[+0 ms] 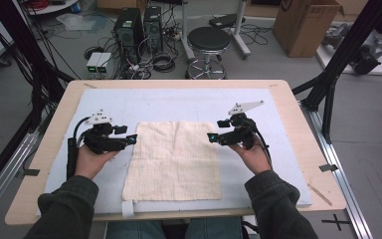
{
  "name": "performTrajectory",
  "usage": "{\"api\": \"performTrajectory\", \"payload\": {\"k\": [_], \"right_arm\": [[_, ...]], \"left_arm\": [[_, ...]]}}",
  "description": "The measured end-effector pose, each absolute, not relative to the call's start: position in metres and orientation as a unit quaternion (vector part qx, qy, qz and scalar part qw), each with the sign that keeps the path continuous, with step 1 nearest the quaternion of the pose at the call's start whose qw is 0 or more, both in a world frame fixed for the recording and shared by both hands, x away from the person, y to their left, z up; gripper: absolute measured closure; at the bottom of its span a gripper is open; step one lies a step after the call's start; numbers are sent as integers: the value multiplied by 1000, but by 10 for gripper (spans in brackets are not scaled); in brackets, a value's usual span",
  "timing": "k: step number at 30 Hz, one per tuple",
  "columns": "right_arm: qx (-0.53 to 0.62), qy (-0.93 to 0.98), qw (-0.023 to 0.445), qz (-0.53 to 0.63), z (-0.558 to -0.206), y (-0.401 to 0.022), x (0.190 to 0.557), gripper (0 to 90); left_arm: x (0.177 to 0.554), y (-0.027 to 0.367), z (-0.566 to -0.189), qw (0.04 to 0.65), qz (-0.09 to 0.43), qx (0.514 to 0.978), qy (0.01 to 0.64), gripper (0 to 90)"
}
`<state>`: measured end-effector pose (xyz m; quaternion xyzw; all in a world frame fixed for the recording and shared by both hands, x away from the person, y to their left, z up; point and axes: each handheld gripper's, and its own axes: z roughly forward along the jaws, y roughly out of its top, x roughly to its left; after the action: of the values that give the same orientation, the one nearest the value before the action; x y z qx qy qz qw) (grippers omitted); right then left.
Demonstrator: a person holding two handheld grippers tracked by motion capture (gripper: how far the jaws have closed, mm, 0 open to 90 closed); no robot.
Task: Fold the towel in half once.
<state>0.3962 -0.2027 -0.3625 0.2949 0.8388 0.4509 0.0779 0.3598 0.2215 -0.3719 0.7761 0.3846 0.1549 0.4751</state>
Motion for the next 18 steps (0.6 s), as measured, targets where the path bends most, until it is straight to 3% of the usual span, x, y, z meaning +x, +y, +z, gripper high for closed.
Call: {"api": "performTrajectory", "payload": {"k": [7,18], "right_arm": [[303,842,83,440,-359,-193,428,384],[364,825,77,426,-396,-202,470,483]], "left_arm": [[384,220,-370,475,166,761,408,464],[420,209,-394,450,174,754,445,545]]}}
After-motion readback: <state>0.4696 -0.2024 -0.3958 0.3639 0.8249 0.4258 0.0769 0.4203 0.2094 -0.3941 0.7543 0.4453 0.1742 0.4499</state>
